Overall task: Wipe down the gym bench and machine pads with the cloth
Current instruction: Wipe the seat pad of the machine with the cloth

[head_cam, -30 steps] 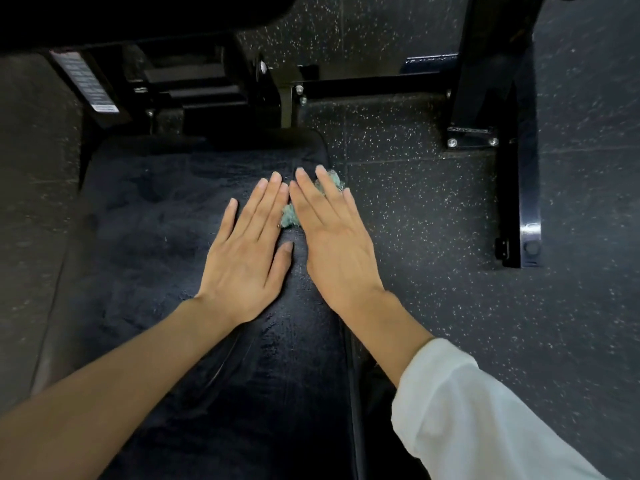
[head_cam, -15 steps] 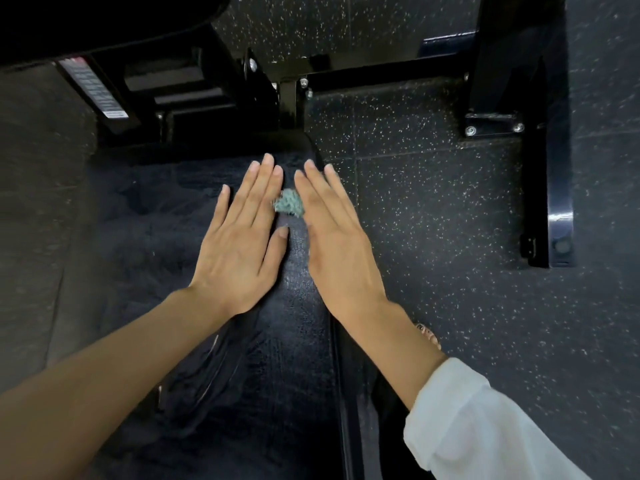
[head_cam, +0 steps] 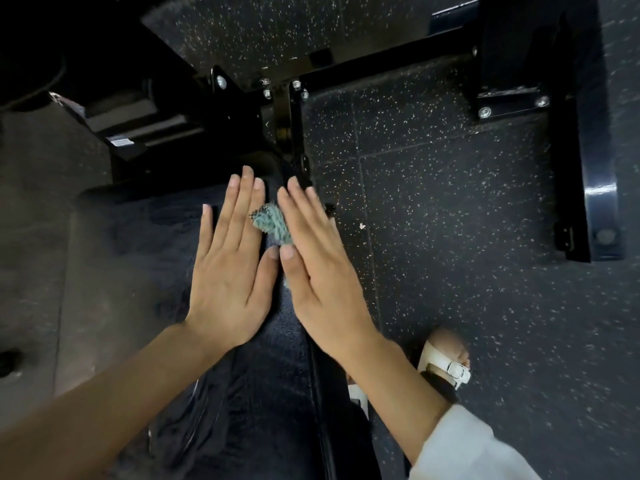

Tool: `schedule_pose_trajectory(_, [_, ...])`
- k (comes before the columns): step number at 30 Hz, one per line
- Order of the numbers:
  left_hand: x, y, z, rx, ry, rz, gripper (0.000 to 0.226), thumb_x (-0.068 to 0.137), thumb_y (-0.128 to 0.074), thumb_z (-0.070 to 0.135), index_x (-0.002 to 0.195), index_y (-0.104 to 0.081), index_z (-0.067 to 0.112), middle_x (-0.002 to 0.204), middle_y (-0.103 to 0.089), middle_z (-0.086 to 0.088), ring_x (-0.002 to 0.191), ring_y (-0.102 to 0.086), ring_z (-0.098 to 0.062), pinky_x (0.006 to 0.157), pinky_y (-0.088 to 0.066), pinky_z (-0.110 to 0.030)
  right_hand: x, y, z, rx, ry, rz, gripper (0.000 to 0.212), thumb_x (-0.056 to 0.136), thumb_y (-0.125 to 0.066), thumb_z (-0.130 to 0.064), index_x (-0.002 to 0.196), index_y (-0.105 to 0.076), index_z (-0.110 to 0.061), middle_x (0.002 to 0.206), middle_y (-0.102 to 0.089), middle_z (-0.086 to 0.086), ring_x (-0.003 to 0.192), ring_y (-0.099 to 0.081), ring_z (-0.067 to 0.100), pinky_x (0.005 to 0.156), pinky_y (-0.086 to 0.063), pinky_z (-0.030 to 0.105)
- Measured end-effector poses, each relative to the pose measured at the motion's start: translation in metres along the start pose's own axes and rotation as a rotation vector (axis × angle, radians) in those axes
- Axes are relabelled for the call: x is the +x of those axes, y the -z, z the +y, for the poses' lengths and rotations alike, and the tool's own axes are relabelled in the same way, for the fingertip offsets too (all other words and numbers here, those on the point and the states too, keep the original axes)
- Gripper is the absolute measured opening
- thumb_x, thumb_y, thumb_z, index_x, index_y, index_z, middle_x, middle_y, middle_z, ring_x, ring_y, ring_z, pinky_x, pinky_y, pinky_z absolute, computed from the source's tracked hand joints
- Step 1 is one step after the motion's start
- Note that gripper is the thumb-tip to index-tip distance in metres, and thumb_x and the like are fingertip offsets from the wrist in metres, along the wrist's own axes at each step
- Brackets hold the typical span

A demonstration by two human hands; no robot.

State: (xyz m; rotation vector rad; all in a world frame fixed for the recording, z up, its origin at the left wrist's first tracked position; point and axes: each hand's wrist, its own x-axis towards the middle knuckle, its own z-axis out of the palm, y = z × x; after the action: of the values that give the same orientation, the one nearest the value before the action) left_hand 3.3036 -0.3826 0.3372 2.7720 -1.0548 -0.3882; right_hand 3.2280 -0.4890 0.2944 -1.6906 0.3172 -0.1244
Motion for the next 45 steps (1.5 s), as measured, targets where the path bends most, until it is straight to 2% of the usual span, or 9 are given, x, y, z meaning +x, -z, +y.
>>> schedule_pose_trajectory(5, [0.001, -0.001, 0.001, 0.010, -0.027, 0.003, 0.060, 0.103, -0.019, 0.030, 0.157, -0.008, 0.008, 0.166, -0.002, -0.001, 0.154, 0.000, -0.017, 0.123, 0.006, -0.037, 0.008, -0.005, 0.000, 0.050, -0.040, -0.023, 0.055, 0.105, -0.021, -0.035, 0.156, -0.007, -0.021, 0.165, -0.004, -0.008, 0.150, 0.006, 0.001, 0.124, 0.002, 0.031])
schedule_pose_trajectory(9, [0.003, -0.002, 0.002, 0.012, -0.040, 0.007, 0.060, 0.102, -0.019, 0.028, 0.157, -0.009, 0.006, 0.166, -0.004, -0.002, 0.154, -0.001, -0.018, 0.124, 0.005, -0.038, 0.029, -0.007, 0.001, 0.095, -0.054, -0.006, 0.056, 0.105, -0.020, -0.035, 0.157, -0.009, -0.018, 0.165, -0.004, -0.007, 0.150, 0.005, 0.001, 0.124, -0.006, 0.039])
schedule_pose_trajectory(17, [0.003, -0.004, 0.001, 0.044, -0.029, 0.004, 0.061, 0.100, -0.024, 0.024, 0.155, -0.012, 0.000, 0.165, -0.011, -0.011, 0.154, -0.004, -0.020, 0.124, 0.004, -0.039, 0.066, 0.000, 0.002, 0.226, -0.098, 0.017, 0.052, 0.107, -0.027, -0.030, 0.156, -0.019, -0.016, 0.165, -0.014, -0.005, 0.151, -0.007, 0.005, 0.122, -0.018, 0.044])
schedule_pose_trajectory(23, [0.003, -0.002, 0.002, 0.011, -0.032, 0.004, 0.061, 0.102, -0.023, 0.028, 0.156, -0.010, 0.003, 0.166, -0.002, -0.002, 0.154, -0.002, -0.019, 0.124, 0.004, -0.037, 0.018, 0.004, 0.007, 0.232, -0.078, -0.035, 0.054, 0.105, -0.026, -0.034, 0.156, -0.018, -0.018, 0.165, -0.013, -0.009, 0.150, -0.006, 0.001, 0.122, -0.009, 0.020])
schedule_pose_trajectory(26, [0.003, 0.008, -0.007, -0.043, -0.080, -0.093, 0.062, 0.103, -0.025, 0.031, 0.157, -0.006, 0.007, 0.167, 0.003, 0.001, 0.154, 0.000, -0.020, 0.123, 0.005, -0.035, -0.012, 0.003, 0.007, 0.215, -0.085, -0.061, 0.053, 0.105, -0.025, -0.033, 0.156, -0.017, -0.020, 0.164, -0.012, -0.011, 0.150, -0.005, 0.000, 0.120, -0.006, 0.017])
schedule_pose_trajectory(30, [0.006, 0.027, -0.040, 0.066, -0.287, -0.245, 0.062, 0.106, -0.022, 0.039, 0.158, -0.007, 0.008, 0.167, -0.002, -0.005, 0.154, -0.005, -0.024, 0.124, -0.001, -0.034, -0.015, 0.000, 0.007, 0.219, -0.116, -0.061, 0.054, 0.105, -0.023, -0.036, 0.156, -0.016, -0.021, 0.164, -0.011, -0.013, 0.150, -0.005, -0.002, 0.120, -0.007, 0.017])
schedule_pose_trajectory(36, [0.009, 0.019, -0.049, 0.122, -0.367, -0.190, 0.061, 0.106, -0.015, 0.042, 0.158, -0.003, 0.013, 0.167, 0.000, 0.000, 0.153, -0.007, -0.023, 0.124, -0.004, -0.035, 0.040, 0.004, 0.007, 0.174, -0.094, -0.043, 0.050, 0.108, -0.027, -0.028, 0.156, -0.019, -0.016, 0.165, -0.014, -0.006, 0.150, -0.007, 0.002, 0.120, -0.007, 0.016])
schedule_pose_trajectory(42, [0.009, 0.018, -0.049, 0.121, -0.364, -0.170, 0.062, 0.106, -0.015, 0.042, 0.158, -0.005, 0.010, 0.167, 0.000, -0.001, 0.153, -0.007, -0.024, 0.124, -0.004, -0.037, 0.056, 0.001, 0.008, 0.162, -0.047, 0.003, 0.051, 0.108, -0.026, -0.031, 0.156, -0.021, -0.015, 0.165, -0.016, -0.004, 0.151, -0.009, 0.006, 0.123, -0.016, 0.036])
schedule_pose_trajectory(45, [0.009, 0.018, -0.050, 0.127, -0.377, -0.164, 0.062, 0.106, -0.014, 0.041, 0.158, -0.005, 0.008, 0.167, 0.000, -0.002, 0.153, -0.006, -0.024, 0.124, -0.004, -0.037, 0.031, -0.001, 0.007, 0.148, -0.051, -0.017, 0.055, 0.105, -0.021, -0.036, 0.157, -0.015, -0.018, 0.165, -0.011, -0.007, 0.151, -0.004, 0.003, 0.124, -0.014, 0.038])
